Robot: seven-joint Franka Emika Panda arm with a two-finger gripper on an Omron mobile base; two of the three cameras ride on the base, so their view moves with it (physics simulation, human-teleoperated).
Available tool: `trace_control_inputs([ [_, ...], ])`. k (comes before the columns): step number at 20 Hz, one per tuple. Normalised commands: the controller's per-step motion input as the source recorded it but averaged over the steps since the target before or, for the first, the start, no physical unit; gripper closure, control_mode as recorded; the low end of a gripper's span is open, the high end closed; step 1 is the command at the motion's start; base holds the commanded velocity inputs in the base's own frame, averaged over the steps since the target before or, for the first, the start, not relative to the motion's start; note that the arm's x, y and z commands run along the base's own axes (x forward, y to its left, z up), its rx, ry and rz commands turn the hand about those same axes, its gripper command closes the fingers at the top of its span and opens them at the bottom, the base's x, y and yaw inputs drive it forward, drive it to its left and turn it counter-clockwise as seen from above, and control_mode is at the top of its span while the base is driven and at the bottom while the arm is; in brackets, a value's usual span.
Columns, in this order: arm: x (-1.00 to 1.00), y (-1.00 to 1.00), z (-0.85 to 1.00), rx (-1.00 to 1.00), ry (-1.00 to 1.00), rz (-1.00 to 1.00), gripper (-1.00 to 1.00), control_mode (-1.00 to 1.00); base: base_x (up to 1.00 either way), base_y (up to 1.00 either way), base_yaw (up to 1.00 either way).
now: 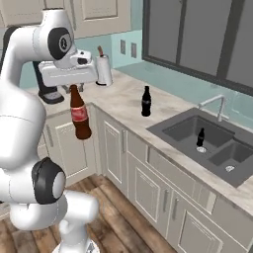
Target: Place the large bottle from the dining counter next to the other large bottle outside the sink, and place the small bottle from the dining counter next to the other small bottle inside the sink.
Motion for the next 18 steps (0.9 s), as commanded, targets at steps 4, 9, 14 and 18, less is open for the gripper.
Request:
trace_control_inputs([
  [4, 0.00, 0.00, 0.00, 0.00, 0.00, 0.00, 1.00, 1.00, 0.36, 0.82, -0.15],
  [9, 0.00, 0.00, 0.00, 0.00, 0.00, 0.00, 1.00, 1.00, 0.88, 0.31, -0.45],
  [14, 0.00, 0.00, 0.00, 0.00, 0.00, 0.00, 1.00, 1.00, 0.64, 0.20, -0.54],
  [18, 0.00, 0.00, 0.00, 0.00, 0.00, 0.00, 1.00, 1.00, 0.13, 0.37, -0.42],
])
